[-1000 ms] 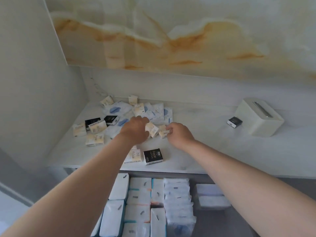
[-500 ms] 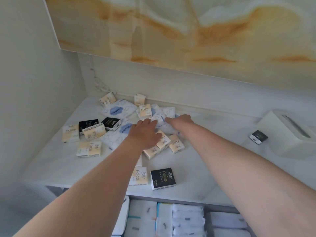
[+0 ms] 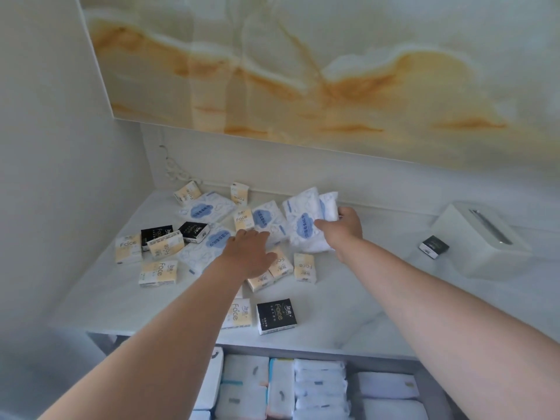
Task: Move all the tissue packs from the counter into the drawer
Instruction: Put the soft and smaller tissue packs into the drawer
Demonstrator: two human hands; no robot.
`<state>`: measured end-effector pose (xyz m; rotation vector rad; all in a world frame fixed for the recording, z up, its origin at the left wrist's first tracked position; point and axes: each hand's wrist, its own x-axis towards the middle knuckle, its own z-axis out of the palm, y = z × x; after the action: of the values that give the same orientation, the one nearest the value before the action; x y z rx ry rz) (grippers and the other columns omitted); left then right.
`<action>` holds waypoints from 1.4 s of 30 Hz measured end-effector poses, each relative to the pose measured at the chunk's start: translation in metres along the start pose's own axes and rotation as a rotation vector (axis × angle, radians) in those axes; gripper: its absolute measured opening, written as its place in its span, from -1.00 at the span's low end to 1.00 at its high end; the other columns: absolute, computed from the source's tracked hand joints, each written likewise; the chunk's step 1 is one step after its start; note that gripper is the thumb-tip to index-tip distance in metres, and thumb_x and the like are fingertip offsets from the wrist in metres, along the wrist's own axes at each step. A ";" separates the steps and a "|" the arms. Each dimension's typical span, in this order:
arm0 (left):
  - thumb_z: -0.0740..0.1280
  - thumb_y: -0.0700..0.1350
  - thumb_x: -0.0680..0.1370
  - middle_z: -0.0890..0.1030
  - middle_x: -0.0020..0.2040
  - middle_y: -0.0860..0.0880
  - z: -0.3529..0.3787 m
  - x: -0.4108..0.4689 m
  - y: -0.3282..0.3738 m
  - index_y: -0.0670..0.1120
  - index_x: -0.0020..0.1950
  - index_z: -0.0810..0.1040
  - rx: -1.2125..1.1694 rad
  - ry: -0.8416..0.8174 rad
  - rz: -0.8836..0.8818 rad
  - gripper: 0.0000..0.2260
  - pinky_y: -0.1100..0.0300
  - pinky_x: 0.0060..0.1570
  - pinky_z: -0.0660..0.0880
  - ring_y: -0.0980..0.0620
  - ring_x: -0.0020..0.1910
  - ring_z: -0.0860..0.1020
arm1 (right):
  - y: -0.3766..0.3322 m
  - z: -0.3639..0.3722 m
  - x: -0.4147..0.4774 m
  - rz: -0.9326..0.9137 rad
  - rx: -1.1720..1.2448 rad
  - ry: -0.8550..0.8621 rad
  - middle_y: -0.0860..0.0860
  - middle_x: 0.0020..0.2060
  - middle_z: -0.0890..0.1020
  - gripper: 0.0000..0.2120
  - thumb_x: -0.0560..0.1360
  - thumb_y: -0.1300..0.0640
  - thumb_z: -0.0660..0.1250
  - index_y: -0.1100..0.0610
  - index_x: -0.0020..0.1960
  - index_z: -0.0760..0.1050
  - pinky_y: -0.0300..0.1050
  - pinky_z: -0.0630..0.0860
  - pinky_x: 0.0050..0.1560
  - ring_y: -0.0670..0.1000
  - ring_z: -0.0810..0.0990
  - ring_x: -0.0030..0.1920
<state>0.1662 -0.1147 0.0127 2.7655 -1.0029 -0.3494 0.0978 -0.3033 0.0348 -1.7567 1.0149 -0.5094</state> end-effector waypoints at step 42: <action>0.21 -0.08 0.59 0.62 0.13 -0.21 0.013 -0.259 0.108 -0.02 0.32 0.38 -1.176 -0.232 -0.101 -0.70 -0.06 0.01 0.60 -0.21 0.08 0.63 | 0.082 -0.166 -0.253 -0.152 -0.201 -0.428 0.08 -0.03 0.66 -0.58 0.32 0.02 0.57 0.11 0.07 0.50 0.06 0.60 -0.01 0.11 0.65 -0.01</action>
<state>-0.0954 -0.0295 0.0677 1.7078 -0.4236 -0.9224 -0.1972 -0.1995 0.0571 -2.0203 0.6500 -0.1122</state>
